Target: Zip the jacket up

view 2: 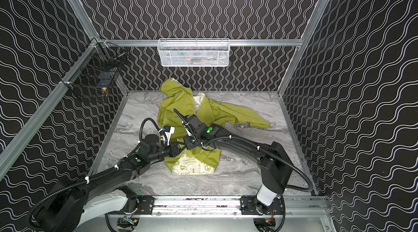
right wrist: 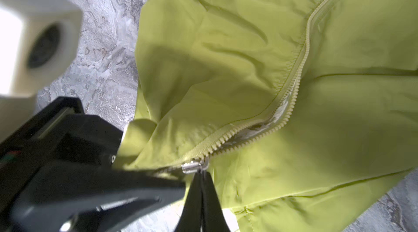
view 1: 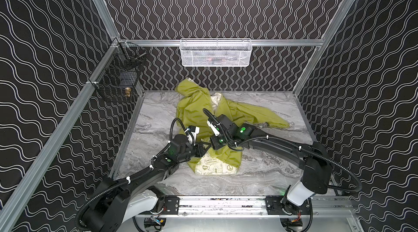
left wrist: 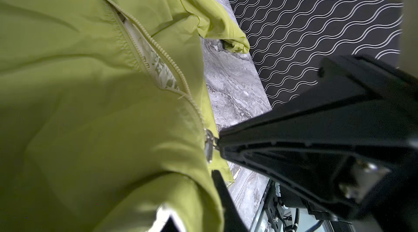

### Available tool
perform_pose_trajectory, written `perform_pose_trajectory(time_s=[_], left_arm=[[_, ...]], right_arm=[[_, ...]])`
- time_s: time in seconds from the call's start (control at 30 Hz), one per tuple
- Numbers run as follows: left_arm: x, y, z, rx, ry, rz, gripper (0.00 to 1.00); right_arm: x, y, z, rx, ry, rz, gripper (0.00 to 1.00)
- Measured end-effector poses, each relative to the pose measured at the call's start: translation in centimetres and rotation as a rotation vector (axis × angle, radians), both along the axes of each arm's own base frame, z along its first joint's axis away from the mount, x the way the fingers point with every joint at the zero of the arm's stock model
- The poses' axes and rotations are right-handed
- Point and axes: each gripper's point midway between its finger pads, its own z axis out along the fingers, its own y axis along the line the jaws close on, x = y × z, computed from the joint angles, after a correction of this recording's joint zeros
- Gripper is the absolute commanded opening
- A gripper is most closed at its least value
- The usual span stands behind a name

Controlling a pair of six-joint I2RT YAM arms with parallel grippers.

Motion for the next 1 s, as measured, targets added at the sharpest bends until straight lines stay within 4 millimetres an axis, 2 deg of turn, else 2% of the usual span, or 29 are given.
perform_pose_trajectory(time_s=[0.13, 0.53, 0.57, 0.6, 0.63, 0.7, 0.73, 0.83, 0.9, 1.0], left_arm=[[0.0, 0.0, -0.1, -0.003, 0.003, -0.001, 0.0], [-0.7, 1.3, 0.9, -0.015, -0.013, 0.019, 0.0], [-0.7, 1.3, 1.0, -0.016, -0.014, 0.018, 0.0], [-0.8, 1.4, 1.0, -0.015, -0.012, 0.02, 0.0], [-0.8, 1.5, 0.9, -0.014, -0.01, 0.022, 0.0], [-0.8, 1.7, 0.8, -0.01, -0.003, 0.027, 0.0], [-0.8, 1.8, 0.7, -0.005, 0.006, 0.031, 0.0], [-0.5, 2.2, 0.7, 0.015, 0.026, 0.048, 0.0], [-0.1, 2.5, 1.1, 0.029, 0.025, 0.056, 0.0], [0.4, 3.1, 1.5, 0.052, 0.03, 0.077, 0.0]], right_arm=[[0.0, -0.1, 0.0, -0.002, -0.003, -0.003, 0.0], [1.3, -0.1, 0.0, -0.004, -0.017, -0.06, 0.0], [1.4, 0.0, 0.0, -0.004, -0.018, -0.062, 0.05], [1.5, 0.1, 0.1, -0.001, -0.018, -0.064, 0.23], [1.6, 0.1, 0.2, 0.002, -0.017, -0.068, 0.36], [2.1, -0.4, 0.3, 0.002, -0.021, -0.092, 0.51], [2.6, -0.9, 0.4, 0.005, -0.023, -0.112, 0.56], [4.0, -3.6, 0.4, 0.018, -0.01, -0.201, 0.6], [5.3, -6.6, -0.3, 0.037, 0.017, -0.301, 0.61], [6.1, -11.8, -3.1, 0.036, 0.094, -0.454, 0.61]])
